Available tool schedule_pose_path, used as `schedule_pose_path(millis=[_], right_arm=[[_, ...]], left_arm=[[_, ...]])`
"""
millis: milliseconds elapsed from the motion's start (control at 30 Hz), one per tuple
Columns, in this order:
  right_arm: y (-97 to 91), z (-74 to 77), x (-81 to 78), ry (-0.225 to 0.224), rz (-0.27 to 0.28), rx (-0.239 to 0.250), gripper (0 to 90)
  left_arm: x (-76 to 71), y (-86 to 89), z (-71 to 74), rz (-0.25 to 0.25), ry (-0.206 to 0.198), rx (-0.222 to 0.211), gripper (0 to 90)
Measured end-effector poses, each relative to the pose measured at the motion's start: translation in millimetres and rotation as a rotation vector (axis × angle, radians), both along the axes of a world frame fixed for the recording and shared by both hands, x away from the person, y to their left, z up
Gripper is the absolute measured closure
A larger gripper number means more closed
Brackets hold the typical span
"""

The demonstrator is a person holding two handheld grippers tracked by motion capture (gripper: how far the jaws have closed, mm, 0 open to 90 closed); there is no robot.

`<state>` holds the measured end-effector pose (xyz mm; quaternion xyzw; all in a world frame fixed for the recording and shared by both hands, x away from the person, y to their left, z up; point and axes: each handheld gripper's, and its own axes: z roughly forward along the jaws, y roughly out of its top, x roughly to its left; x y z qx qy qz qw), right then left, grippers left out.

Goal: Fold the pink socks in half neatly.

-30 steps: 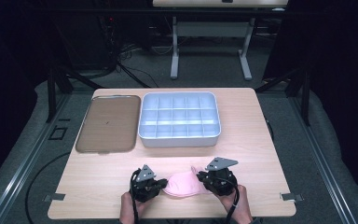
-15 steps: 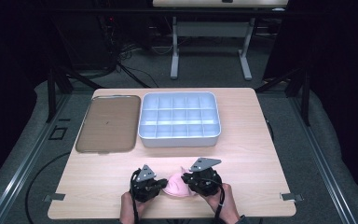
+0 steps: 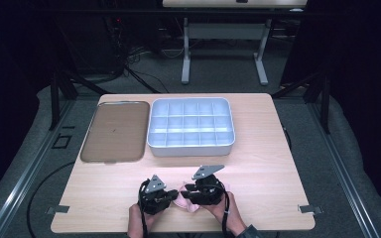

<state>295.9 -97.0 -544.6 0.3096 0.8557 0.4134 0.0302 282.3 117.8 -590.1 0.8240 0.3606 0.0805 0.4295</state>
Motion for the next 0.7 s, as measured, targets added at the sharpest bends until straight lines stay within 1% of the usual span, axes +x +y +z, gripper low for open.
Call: schedule_pose_path(millis=[67, 100, 133, 167, 233, 267, 300, 333, 367, 400, 433, 500, 533, 633, 667, 700], right_arm=[[-7.1, 5.1, -0.5, -0.011, -0.003, 0.022, 61.6], [-10.5, 7.2, -0.9, -0.017, -0.015, 0.026, 61.0], [-14.9, 9.6, -0.6, -0.019, -0.019, 0.025, 60.3], [-19.1, 10.9, 0.1, -0.016, -0.017, 0.037, 60.5], [-21.9, 11.6, 0.5, -0.014, -0.023, 0.037, 60.3], [-23.8, 11.6, 0.8, -0.021, -0.032, 0.014, 59.8], [-23.8, 9.9, 1.0, -0.022, -0.026, -0.030, 59.2], [-23.8, 9.9, 1.0, -0.022, -0.026, -0.030, 59.2], [-20.3, 6.1, 0.6, -0.020, -0.012, -0.073, 59.2], [-20.3, 6.1, 0.6, -0.020, -0.012, -0.073, 59.2], [-13.6, 0.0, -0.4, -0.017, 0.014, -0.123, 59.6], [-6.8, -6.9, -0.9, -0.015, 0.039, -0.180, 60.6], [-3.5, -11.5, -0.8, -0.015, 0.035, -0.206, 61.8], [-0.8, -18.8, 0.5, -0.010, 0.037, -0.237, 67.2], [-0.8, -18.8, 0.5, -0.010, 0.037, -0.237, 67.2], [-1.4, -19.7, -0.3, -0.014, 0.035, -0.238, 72.3]], left_arm=[[0.0, 0.0, 0.0, 0.001, 0.000, -0.001, 84.3], [0.0, -0.1, -0.1, 0.002, 0.001, -0.002, 84.4], [0.0, -0.1, -0.1, 0.002, 0.001, -0.002, 84.3], [0.2, 0.0, -0.1, 0.002, 0.001, -0.002, 84.3], [0.2, -0.1, -0.2, 0.003, 0.001, -0.003, 84.2], [0.2, -0.1, -0.2, 0.003, 0.001, -0.003, 84.2], [0.2, -0.1, -0.1, 0.004, 0.001, -0.003, 84.0], [0.2, -0.1, -0.1, 0.004, 0.001, -0.003, 83.8], [0.1, -0.1, -0.1, 0.005, 0.000, -0.002, 83.7], [0.1, -0.1, -0.1, 0.005, 0.000, -0.002, 83.5], [0.0, -0.2, -0.1, 0.007, 0.001, -0.004, 83.2], [0.1, -0.1, -0.1, 0.008, 0.002, -0.005, 82.9], [0.1, -0.1, -0.1, 0.009, 0.002, -0.005, 82.6], [0.2, 0.2, 0.0, 0.009, 0.000, -0.004, 80.1], [0.2, 0.2, 0.0, 0.009, 0.000, -0.004, 78.6], [1.0, 1.6, 0.2, 0.006, 0.000, -0.006, 76.6]])
